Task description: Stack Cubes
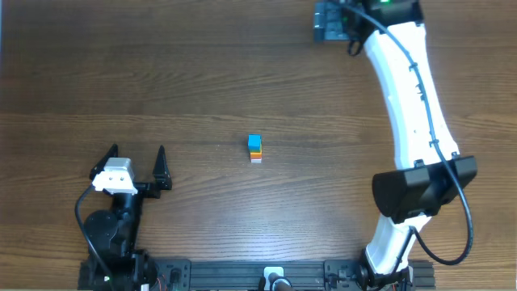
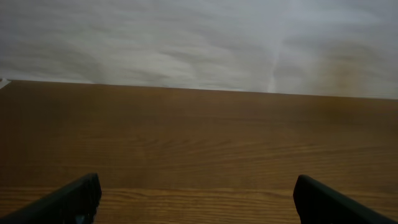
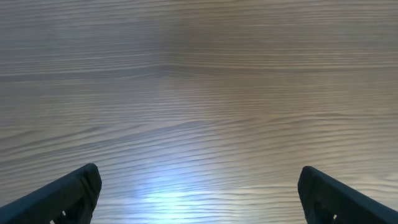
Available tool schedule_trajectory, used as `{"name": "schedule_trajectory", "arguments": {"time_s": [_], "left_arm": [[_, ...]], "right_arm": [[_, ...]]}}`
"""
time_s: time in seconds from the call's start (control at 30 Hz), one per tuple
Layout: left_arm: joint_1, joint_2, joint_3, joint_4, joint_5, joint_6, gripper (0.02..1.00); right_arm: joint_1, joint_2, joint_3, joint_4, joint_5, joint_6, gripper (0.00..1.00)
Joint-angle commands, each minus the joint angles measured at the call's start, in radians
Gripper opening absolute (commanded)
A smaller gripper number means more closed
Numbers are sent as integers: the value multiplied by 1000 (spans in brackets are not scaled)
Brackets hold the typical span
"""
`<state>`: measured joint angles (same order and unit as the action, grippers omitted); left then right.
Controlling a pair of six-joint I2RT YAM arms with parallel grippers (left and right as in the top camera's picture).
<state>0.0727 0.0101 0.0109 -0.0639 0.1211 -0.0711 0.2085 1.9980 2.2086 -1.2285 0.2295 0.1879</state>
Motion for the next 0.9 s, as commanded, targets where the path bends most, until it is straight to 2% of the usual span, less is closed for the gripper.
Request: {"name": "schedule_trajectory", "arguments": {"time_s": [0.03,0.23,0.57,0.73,0.9], "left_arm": [[3,-7,-5,-1,9,11,1000],[3,-7,-5,-1,9,11,1000],[3,-7,-5,-1,9,11,1000],[3,-7,-5,-1,9,11,998],[3,-7,-5,-1,9,11,1000]], "right_arm": [[-73,-65,-5,5,35,-111,991],[-119,-219,-177,116,34,-152,993],[-143,-683,-702,341,29,-188,993],[-143,-958,-998,472,-10,-194,991],[-143,-1274,-1272,603,-92,-230,991]]}}
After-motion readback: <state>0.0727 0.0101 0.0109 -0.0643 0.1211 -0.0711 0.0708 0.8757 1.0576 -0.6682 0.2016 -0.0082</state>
